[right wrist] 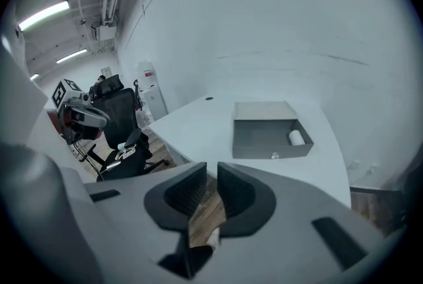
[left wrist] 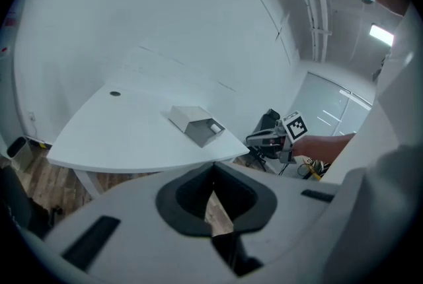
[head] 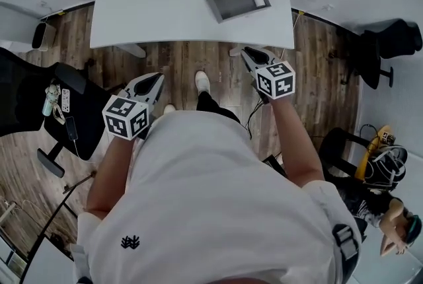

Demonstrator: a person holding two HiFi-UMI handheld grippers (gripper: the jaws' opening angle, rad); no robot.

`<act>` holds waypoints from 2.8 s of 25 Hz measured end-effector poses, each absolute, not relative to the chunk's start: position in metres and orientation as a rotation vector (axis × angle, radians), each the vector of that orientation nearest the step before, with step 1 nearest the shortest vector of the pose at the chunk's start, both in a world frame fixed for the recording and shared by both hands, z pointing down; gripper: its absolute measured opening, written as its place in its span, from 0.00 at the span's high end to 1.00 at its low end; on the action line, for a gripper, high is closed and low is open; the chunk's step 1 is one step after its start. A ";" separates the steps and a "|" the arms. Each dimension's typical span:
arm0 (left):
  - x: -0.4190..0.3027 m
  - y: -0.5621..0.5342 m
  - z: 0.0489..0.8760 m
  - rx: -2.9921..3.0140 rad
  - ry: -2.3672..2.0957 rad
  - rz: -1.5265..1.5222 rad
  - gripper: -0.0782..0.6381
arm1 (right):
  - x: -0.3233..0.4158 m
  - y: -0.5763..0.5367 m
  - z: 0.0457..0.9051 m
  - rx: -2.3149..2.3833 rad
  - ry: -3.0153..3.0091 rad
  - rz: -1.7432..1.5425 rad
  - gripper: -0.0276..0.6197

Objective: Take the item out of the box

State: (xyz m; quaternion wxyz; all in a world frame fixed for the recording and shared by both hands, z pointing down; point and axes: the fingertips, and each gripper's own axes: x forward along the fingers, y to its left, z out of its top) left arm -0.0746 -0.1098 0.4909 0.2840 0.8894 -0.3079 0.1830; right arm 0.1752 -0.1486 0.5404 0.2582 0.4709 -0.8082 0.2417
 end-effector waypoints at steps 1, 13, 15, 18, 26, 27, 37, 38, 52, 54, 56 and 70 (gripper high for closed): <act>-0.071 -0.115 0.491 2.372 -0.839 0.486 0.88 | 0.183 -0.161 0.541 1.273 -2.189 0.646 0.87; -0.047 -0.163 0.492 2.297 -0.986 0.502 0.88 | 0.247 -0.277 0.577 1.202 -2.112 0.617 0.66; -0.044 -0.168 0.492 2.288 -1.007 0.507 0.88 | 0.255 -0.290 0.585 1.194 -2.092 0.622 0.64; -0.039 -0.174 0.491 2.278 -1.032 0.508 0.88 | 0.267 -0.310 0.595 1.193 -2.058 0.617 0.64; -0.033 -0.187 0.491 2.247 -1.107 0.499 0.88 | 0.292 -0.348 0.626 1.190 -1.953 0.639 0.64; -0.033 -0.188 0.491 2.244 -1.113 0.497 0.88 | 0.292 -0.351 0.630 1.185 -1.947 0.646 0.63; -0.036 -0.188 0.490 2.221 -1.165 0.477 0.88 | 0.309 -0.371 0.644 1.238 -1.784 0.604 0.62; -0.037 -0.188 0.491 2.219 -1.168 0.476 0.88 | 0.310 -0.373 0.646 1.242 -1.769 0.593 0.62; -0.055 -0.179 0.494 2.194 -1.188 0.473 0.88 | 0.311 -0.377 0.659 1.248 -1.641 0.461 0.63; -0.058 -0.178 0.495 2.193 -1.187 0.478 0.88 | 0.312 -0.377 0.659 1.249 -1.632 0.453 0.64; -0.059 -0.177 0.495 2.189 -1.184 0.485 0.88 | 0.313 -0.377 0.660 1.241 -1.612 0.428 0.64; -0.072 -0.174 0.493 2.175 -1.208 0.495 0.88 | 0.323 -0.380 0.661 1.304 -1.519 0.307 0.76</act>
